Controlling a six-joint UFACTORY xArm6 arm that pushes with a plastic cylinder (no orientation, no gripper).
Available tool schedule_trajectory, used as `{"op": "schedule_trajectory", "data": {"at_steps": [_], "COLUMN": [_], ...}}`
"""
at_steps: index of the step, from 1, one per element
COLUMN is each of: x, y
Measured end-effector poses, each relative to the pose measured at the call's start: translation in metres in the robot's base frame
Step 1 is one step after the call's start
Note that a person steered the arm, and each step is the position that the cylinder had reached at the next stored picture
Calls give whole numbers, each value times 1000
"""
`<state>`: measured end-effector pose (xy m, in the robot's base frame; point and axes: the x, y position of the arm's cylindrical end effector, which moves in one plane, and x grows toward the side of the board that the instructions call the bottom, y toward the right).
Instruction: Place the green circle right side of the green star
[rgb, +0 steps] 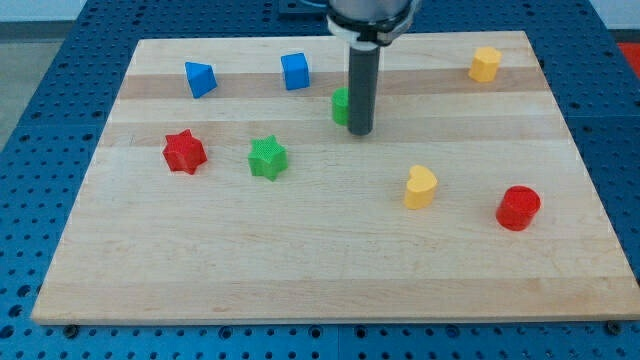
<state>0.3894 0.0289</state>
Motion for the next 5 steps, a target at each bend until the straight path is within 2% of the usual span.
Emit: {"op": "schedule_trajectory", "data": {"at_steps": [1, 2, 3, 4, 5], "x": [-2, -50, -57, -76, -74], "y": [1, 38, 39, 14, -7]}}
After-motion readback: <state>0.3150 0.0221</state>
